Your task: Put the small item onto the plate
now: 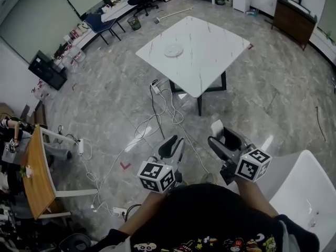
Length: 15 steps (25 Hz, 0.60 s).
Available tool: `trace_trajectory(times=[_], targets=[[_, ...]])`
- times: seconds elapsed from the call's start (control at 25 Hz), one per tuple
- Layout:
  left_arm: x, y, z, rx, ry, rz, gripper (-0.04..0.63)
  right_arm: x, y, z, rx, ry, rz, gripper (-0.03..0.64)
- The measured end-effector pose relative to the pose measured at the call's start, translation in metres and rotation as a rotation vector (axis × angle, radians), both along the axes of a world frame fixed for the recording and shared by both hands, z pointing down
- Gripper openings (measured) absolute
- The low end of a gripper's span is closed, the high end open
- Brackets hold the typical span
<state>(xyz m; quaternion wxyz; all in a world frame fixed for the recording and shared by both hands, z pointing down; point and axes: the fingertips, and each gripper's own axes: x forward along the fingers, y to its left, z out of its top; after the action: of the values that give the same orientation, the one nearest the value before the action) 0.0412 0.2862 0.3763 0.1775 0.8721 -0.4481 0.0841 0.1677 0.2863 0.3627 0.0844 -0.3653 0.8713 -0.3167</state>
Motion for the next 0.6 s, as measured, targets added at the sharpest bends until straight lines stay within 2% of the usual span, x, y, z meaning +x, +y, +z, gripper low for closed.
trace_trajectory(times=[0.2, 0.6], targets=[[0.016, 0.004, 0.009, -0.018, -0.021, -0.011, 0.196, 0.016, -0.007, 0.01, 0.007, 0.031, -0.01, 0.333], [0.008, -0.019, 0.014, -0.007, -0.024, -0.048, 0.196, 0.014, -0.028, 0.017, 0.007, 0.042, -0.027, 0.333]])
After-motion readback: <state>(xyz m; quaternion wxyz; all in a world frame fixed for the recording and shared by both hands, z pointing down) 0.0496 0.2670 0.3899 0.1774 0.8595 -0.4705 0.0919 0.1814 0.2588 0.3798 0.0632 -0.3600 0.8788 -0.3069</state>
